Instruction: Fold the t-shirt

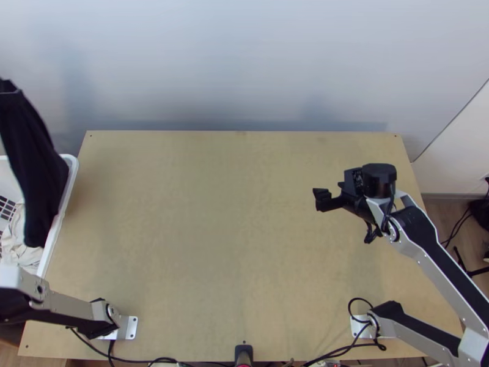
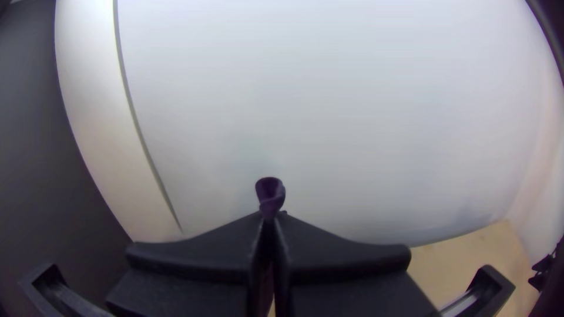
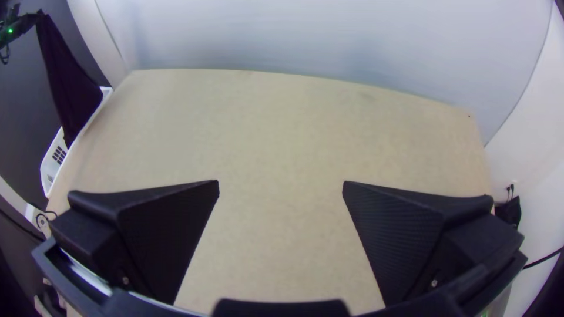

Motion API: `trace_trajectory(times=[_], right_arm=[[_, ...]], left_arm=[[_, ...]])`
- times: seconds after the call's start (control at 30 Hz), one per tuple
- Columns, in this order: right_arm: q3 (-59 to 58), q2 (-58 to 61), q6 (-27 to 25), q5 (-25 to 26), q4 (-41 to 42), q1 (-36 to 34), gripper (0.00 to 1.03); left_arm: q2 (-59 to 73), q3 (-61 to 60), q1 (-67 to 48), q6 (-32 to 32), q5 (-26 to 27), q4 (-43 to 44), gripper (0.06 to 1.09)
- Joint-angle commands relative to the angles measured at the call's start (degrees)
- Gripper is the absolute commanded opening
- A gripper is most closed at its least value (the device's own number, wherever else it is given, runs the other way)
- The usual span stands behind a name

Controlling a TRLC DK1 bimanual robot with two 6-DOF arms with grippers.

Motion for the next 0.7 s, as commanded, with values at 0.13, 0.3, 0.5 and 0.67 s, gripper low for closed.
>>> trace_trajectory(times=[0.13, 0.3, 0.5, 0.67], right_arm=[[-6.94, -6.52, 0.60, 0.11, 2.04, -1.73, 0.98], [-11.07, -9.24, 1.74, 0.11, 3.62, -2.96, 0.98], [-15.21, -11.97, 2.18, 0.11, 5.11, -3.31, 0.98], [-18.28, -13.55, 2.27, 0.11, 5.82, -3.66, 0.98]], left_arm=[[-4.90, 2.74, -16.82, 1.63, -9.66, 2.91, 0.09], [-5.51, 5.20, -23.85, 1.28, -14.85, 7.12, 0.09], [-7.97, 5.20, -36.59, 2.51, -19.59, 14.33, 0.09], [-7.36, 5.03, -52.06, 9.01, -29.44, 18.81, 0.09]])
